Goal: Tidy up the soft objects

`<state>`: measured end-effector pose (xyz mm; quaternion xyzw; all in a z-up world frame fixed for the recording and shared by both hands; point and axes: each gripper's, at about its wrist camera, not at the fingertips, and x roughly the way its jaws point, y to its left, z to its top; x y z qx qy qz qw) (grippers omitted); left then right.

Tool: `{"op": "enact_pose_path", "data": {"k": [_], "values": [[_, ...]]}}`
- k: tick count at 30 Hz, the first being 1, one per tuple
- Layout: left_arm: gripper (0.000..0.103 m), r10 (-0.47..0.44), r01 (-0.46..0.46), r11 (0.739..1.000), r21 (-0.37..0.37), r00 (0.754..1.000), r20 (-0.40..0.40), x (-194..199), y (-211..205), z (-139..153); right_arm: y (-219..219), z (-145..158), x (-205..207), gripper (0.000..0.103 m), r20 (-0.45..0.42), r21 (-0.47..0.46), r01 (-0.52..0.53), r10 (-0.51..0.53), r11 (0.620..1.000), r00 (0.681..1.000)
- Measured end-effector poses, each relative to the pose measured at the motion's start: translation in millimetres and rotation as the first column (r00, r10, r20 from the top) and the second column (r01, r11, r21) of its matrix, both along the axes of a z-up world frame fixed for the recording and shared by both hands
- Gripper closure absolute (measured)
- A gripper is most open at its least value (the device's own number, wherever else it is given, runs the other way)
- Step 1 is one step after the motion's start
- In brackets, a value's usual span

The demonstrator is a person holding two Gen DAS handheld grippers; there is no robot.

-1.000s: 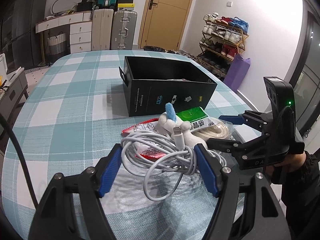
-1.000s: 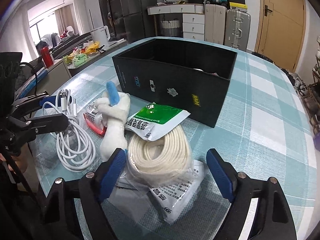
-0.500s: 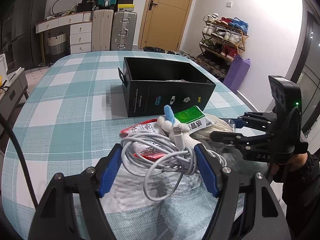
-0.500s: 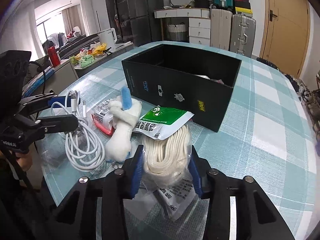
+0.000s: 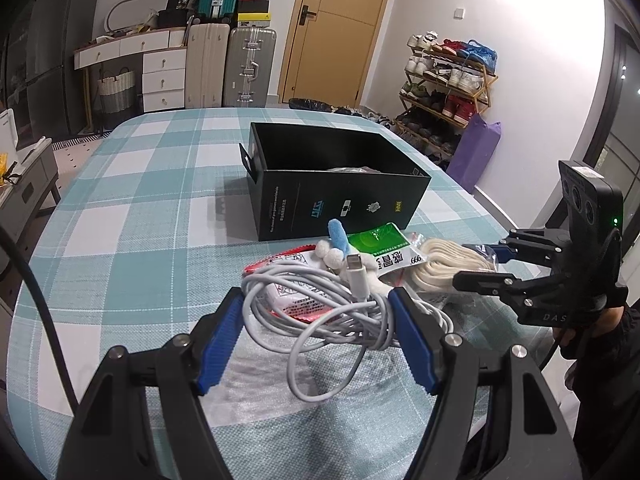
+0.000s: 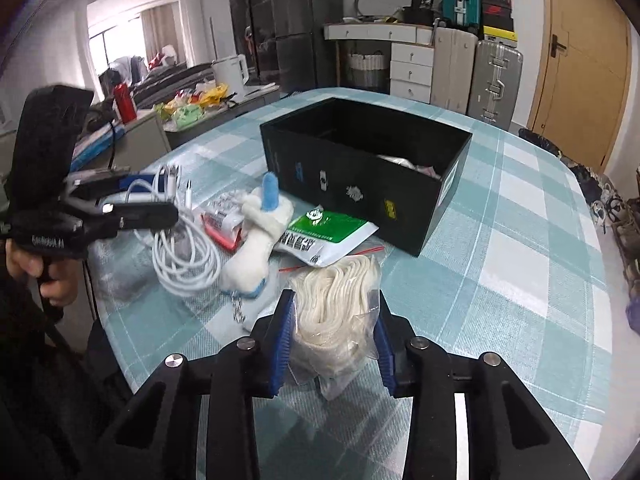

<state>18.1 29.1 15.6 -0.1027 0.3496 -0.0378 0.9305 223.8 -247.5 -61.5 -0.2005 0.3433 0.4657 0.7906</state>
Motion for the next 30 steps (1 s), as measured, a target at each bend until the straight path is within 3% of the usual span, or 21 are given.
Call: {"op": "enact_pose_path", "data": {"k": [18, 30], "values": [[0.031, 0.029, -0.029, 1.0, -0.002, 0.999, 0.034, -3.8, 7.2, 7.5, -40.7, 19.8, -19.2, 0.068, 0.042, 0.081, 0.038, -0.041, 0.996, 0.998], [0.031, 0.042, -0.043, 0.999, 0.014, 0.996, 0.083, 13.0, 8.7, 26.1, -56.3, 46.1, -15.4, 0.068, 0.067, 0.206, 0.095, -0.111, 0.974, 0.992]]}}
